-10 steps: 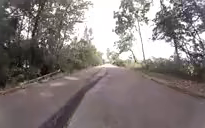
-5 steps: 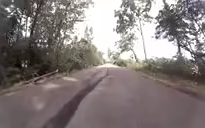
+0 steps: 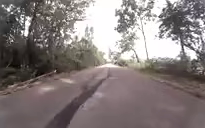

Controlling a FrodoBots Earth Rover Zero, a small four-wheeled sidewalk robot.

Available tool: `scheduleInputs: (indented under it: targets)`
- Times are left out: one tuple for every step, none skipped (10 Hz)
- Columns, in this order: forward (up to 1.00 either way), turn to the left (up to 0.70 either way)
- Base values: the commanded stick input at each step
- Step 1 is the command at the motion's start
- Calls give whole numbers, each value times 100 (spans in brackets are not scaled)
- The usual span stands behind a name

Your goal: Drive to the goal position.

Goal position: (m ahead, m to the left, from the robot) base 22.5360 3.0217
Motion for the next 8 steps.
scheduleInputs:
  targets:
    - [70,0]
    - [70,0]
    - [70,0]
    - [70,0]
    - [70,0]
    - [70,0]
    - [70,0]
    - [70,0]
